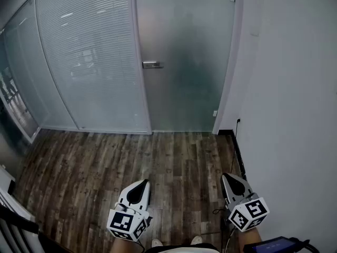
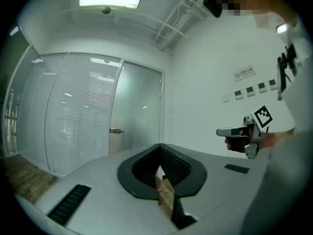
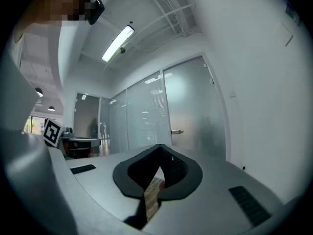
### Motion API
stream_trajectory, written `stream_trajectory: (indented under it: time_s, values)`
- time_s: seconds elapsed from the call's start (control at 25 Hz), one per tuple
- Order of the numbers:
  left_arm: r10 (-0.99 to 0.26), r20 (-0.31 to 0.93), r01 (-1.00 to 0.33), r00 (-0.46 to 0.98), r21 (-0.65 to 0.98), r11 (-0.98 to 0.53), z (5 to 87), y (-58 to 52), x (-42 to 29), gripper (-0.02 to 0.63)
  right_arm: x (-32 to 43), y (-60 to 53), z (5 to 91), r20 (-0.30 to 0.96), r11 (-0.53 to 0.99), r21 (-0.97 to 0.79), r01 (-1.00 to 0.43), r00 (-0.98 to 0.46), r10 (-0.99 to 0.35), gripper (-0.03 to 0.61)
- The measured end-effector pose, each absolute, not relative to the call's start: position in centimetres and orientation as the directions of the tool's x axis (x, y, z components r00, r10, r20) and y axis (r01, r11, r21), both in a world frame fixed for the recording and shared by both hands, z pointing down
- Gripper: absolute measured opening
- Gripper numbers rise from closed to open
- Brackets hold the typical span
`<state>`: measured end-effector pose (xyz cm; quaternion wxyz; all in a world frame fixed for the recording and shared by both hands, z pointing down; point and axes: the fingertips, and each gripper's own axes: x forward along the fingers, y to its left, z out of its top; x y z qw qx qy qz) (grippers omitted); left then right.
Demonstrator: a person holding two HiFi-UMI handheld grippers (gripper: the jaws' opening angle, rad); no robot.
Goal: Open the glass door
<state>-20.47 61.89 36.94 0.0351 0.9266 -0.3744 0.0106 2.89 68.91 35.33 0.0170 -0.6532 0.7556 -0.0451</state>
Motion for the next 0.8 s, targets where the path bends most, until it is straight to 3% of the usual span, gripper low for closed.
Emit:
stream_trajectory:
  time_s: [0.8]
  values:
    - [-0.72, 0.056, -0.721, 0.692, 0.013, -0.693, 37.5, 60.8, -10.6, -0.002, 10.3, 66.1, 35.6, 0.017, 0.239, -0.079, -0.968, -0.241, -0.97, -0.002]
